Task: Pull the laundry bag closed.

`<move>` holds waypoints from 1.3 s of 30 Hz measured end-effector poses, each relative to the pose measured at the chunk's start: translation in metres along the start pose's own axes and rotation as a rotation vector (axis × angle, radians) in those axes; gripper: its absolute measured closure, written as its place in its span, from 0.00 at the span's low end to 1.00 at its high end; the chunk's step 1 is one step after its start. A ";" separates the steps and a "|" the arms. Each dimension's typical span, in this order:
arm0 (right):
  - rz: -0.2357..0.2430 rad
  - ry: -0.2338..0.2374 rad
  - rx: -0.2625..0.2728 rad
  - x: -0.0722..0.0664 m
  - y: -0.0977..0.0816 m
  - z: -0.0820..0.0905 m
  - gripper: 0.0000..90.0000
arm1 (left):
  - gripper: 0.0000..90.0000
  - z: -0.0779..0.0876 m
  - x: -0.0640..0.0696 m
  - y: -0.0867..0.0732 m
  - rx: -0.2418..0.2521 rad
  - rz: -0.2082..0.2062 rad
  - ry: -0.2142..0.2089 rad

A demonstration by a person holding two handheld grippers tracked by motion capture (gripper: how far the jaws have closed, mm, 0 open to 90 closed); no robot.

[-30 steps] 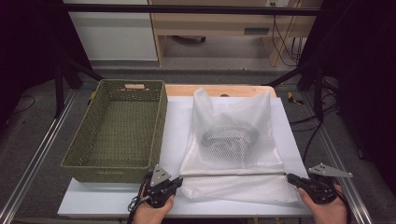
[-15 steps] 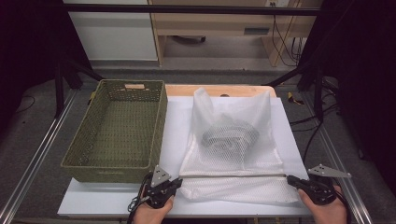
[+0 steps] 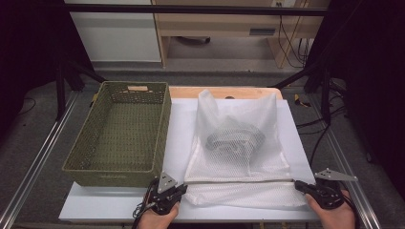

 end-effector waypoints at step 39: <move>-0.019 0.030 -0.003 0.005 -0.008 -0.003 0.94 | 0.98 -0.008 0.004 -0.013 -0.055 -0.065 0.044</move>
Point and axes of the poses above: each handheld gripper's, and its own axes: z roughly backward along the jaws, y roughly out of its top, x roughly to its right, the point moved 9 cm from there along -z, roughly forward along the jaws, and after that the axes turned 1 degree about x, right-handed, at the moved point
